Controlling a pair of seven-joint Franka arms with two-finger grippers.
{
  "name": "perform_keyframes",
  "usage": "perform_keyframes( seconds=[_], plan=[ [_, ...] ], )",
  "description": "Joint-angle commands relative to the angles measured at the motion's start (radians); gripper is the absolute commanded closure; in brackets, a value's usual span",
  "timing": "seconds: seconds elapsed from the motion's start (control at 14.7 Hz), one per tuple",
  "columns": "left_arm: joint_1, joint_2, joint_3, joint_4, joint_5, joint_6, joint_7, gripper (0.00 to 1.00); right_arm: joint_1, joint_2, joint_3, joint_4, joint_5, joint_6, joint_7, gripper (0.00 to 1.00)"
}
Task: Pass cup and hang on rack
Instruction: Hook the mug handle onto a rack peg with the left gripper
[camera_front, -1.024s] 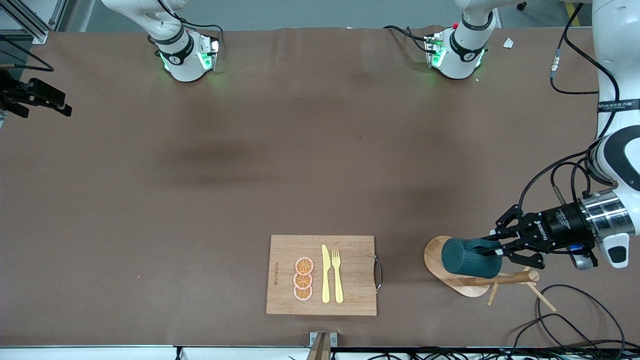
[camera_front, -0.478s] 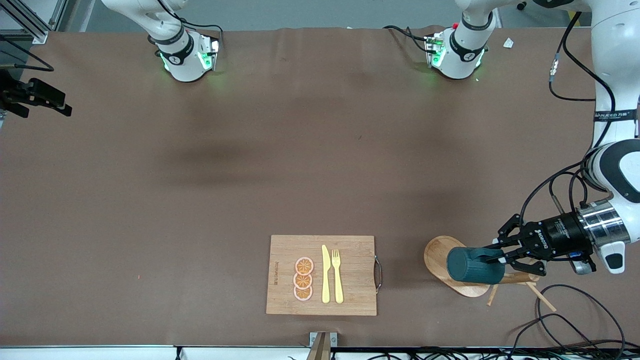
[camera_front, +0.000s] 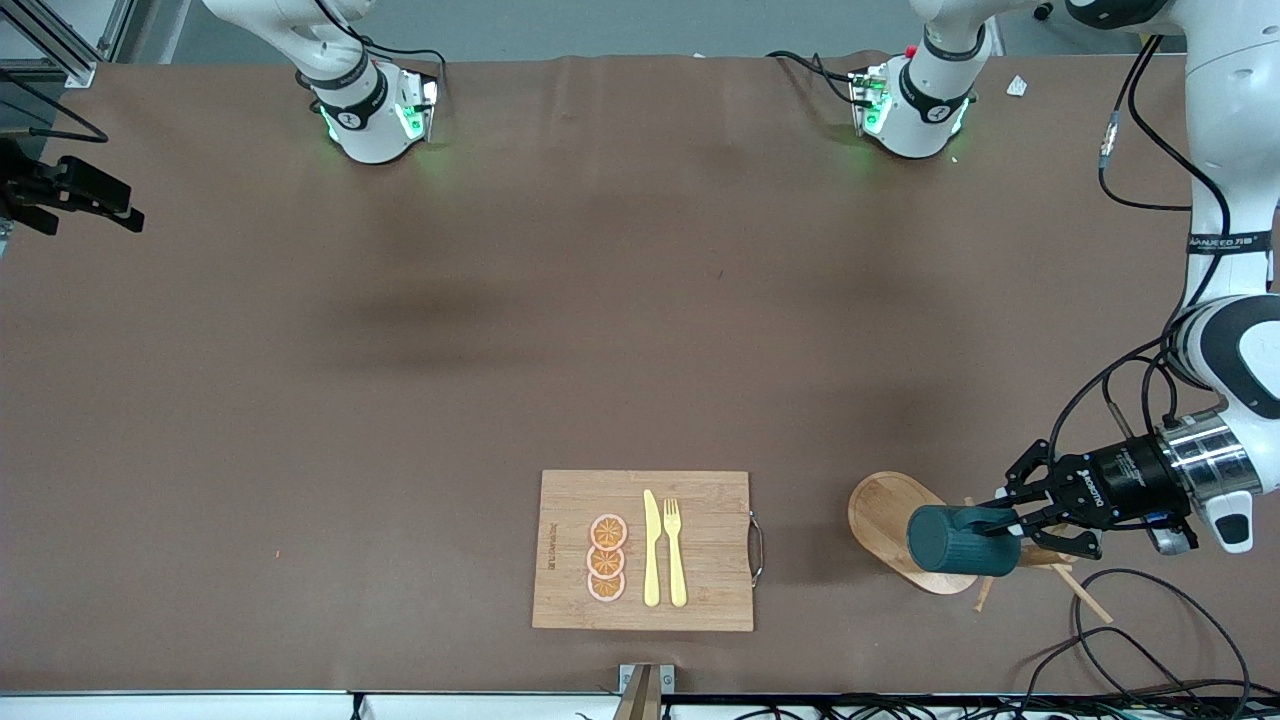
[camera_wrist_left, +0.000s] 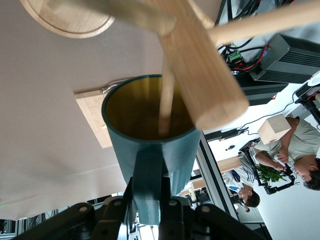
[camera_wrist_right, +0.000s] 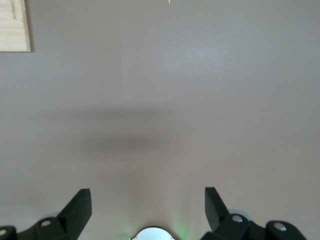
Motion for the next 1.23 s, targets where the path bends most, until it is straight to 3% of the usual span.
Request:
perform_keyframes(
  seconds=[0.0, 1.16],
  plan=[
    [0.002, 0.008, 0.002, 0.007, -0.018, 0.008, 0.024, 1.00, 0.004, -0.030, 0.002, -0.026, -0.012, 0.000, -0.002, 0.00],
    [0.022, 0.037, 0.003, 0.007, -0.015, 0.040, 0.050, 0.99, 0.018, -0.030, 0.003, -0.026, -0.044, 0.009, -0.002, 0.00]
  ],
)
